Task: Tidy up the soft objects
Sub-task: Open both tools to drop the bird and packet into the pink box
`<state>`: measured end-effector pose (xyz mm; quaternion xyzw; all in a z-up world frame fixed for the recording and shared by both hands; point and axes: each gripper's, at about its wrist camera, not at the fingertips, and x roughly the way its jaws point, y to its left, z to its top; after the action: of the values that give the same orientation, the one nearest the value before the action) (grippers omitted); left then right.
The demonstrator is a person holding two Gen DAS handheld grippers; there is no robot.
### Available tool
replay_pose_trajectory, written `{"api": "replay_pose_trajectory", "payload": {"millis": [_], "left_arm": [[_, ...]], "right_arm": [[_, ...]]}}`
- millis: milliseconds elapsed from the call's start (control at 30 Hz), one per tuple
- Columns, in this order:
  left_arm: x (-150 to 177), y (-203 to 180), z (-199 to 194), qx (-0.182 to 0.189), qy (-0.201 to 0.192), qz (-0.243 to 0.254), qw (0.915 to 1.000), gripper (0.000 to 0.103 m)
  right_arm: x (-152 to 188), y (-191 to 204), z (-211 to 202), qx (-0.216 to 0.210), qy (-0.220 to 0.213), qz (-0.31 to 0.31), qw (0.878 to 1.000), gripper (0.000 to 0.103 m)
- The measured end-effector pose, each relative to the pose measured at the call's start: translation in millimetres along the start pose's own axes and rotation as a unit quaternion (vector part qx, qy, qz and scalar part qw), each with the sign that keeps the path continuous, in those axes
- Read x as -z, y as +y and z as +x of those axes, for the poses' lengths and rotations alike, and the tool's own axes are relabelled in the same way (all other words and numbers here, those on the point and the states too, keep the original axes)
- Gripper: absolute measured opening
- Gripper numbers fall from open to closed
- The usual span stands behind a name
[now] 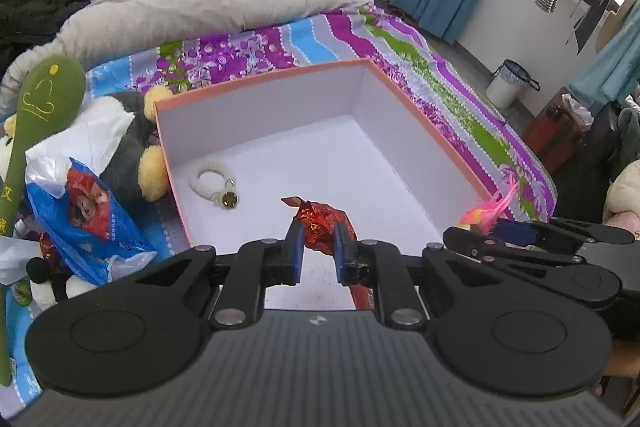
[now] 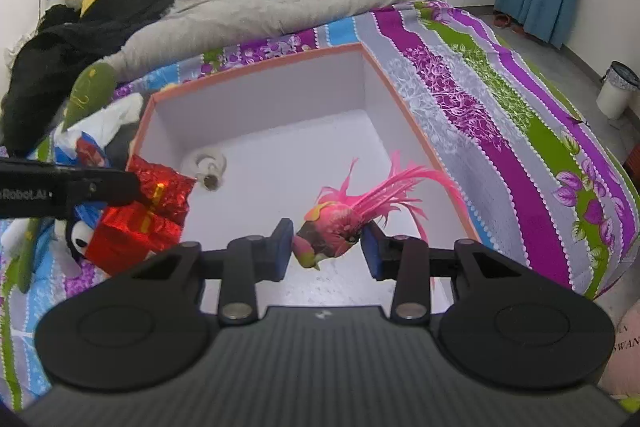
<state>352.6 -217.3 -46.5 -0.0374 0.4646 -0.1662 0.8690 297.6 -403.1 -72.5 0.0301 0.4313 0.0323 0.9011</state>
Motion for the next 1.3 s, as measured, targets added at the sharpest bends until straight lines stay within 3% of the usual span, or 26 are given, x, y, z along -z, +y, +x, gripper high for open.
{"api": "replay_pose_trajectory", "payload": {"millis": [33,167,300,867,1167,1300], "left_arm": [[0.3,-0.3,-0.2,0.004,0.002,0.004,1.0000,0.021],[3.1,-0.1,-4.4,0.000,-0.005,0.010,0.9999,0.029],[8.6,4.9,-15.3,0.005,-0.016,0.003,0.9999,0.029],[62.8,15.0,-123.7,-0.010,-0.143,0.032,0.9891,0.029],[94.6,28.3,-167.0,-0.029,-0.185,0.019,0.9821,0.029],[115.3,36.1,-177.7,-0.032,-0.185,0.005,0.9821,0.029]], "right_arm": [[1.0,-1.4,0.3,0.000,0.002,0.003,1.000,0.042],[4.9,-3.4,-3.7,-0.008,-0.006,0.013,1.000,0.065],[9.1,-0.4,-11.6,-0.016,-0.020,0.016,1.000,0.065],[35.3,42.9,-89.4,-0.057,-0.163,-0.020,0.985,0.065],[56.4,65.8,-107.3,-0.076,-0.185,-0.032,0.979,0.065],[68.6,78.9,-116.3,-0.092,-0.193,-0.034,0.976,0.065]]}}
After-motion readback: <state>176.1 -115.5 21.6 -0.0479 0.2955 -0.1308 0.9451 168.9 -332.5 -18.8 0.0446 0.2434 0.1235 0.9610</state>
